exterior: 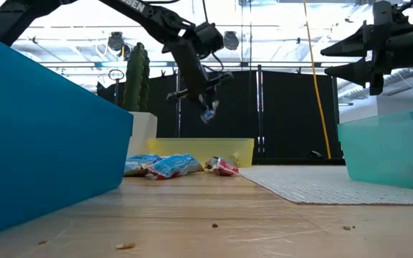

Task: Pick and place Granola Bars by type
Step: Put the blue granola bar into the yellow bin

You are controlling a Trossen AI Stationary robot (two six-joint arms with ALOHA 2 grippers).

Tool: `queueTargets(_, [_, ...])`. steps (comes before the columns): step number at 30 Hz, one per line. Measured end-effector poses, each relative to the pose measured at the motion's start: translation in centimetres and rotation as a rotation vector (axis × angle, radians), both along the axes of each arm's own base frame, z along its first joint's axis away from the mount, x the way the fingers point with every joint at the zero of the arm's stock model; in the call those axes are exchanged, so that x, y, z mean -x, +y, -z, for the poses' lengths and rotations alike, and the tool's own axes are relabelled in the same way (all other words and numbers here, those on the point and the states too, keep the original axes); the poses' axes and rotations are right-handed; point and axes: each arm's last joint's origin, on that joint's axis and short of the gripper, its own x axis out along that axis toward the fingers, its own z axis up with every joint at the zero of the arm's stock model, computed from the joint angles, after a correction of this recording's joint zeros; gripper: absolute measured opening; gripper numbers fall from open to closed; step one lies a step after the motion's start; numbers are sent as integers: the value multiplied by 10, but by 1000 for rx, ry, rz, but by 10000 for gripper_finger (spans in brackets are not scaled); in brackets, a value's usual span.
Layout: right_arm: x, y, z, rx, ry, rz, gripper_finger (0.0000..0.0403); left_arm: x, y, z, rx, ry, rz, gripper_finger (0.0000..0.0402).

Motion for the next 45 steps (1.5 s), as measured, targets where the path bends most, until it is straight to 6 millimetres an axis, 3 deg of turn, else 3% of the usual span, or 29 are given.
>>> queueTargets(9, [0, 0, 0, 0, -1, 0, 251, 6, -1, 9, 41, 108, 26, 16])
queueTargets(20, [0, 0, 0, 0, -1, 0, 251, 6, 8, 19, 110, 59, -33, 16])
queueTargets(35, [0, 0, 0, 0, -2, 0, 251, -21, 7, 79, 242, 28, 12, 16])
queueTargets(45, [0, 0, 0, 0, -2, 0, 251, -25, 10, 74, 211, -15, -10, 16])
